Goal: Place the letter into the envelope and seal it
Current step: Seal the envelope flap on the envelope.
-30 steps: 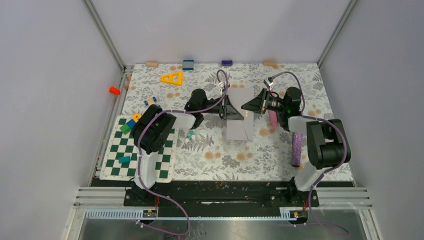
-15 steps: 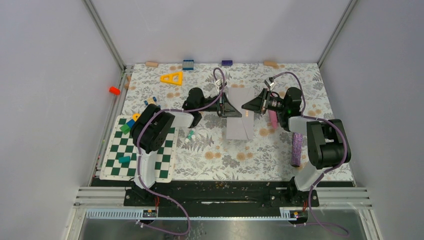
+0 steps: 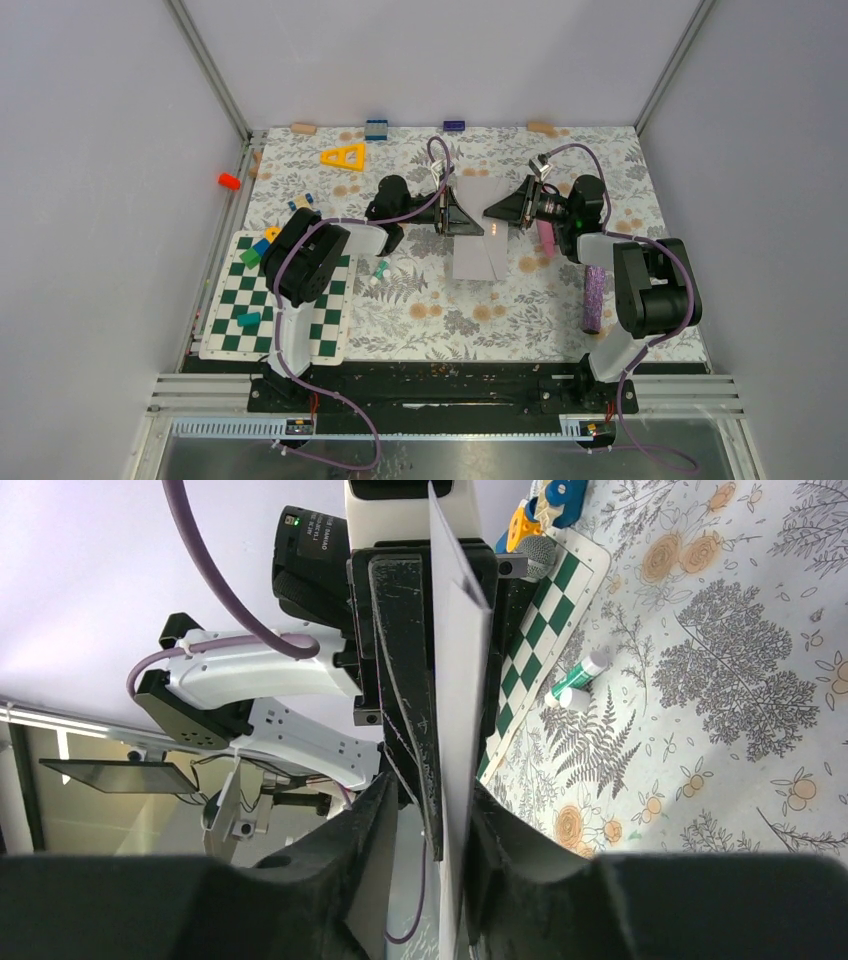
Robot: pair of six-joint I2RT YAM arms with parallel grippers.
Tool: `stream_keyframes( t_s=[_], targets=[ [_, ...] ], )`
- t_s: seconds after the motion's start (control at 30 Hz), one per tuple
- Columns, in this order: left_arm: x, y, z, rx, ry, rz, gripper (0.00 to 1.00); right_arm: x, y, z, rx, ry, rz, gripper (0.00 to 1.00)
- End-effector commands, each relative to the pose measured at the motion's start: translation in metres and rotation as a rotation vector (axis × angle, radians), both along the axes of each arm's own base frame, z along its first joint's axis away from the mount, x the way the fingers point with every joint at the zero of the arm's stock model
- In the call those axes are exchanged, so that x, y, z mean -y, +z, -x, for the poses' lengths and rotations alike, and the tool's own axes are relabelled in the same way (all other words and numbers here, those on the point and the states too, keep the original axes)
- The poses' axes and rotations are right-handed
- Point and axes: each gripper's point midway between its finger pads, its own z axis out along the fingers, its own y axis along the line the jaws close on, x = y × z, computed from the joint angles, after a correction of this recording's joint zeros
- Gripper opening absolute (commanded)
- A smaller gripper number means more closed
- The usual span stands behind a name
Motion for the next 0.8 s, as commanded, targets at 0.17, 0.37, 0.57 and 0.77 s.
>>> stream_keyframes(
  t_s=[0.17,0.37,0.57,0.77],
  targets=[
    [-0.001,0.027,-0.005,0.099,0.02,0.064,0.0,-0.01,0.002,0.013,0.065,0.073,0.018,0.22],
    [-0.002,0.028,-0.007,0.093,0.025,0.069,0.0,-0.016,0.0,0.023,0.068,0.119,0.017,0.33],
    [-0.004,0.031,-0.007,0.098,0.027,0.073,0.0,-0.016,-0.005,0.024,0.058,0.13,0.031,0.14],
    [-0.005,0.029,-0.005,0.1,0.029,0.066,0.0,-0.013,-0.007,0.015,0.044,0.092,0.053,0.0]
  ],
)
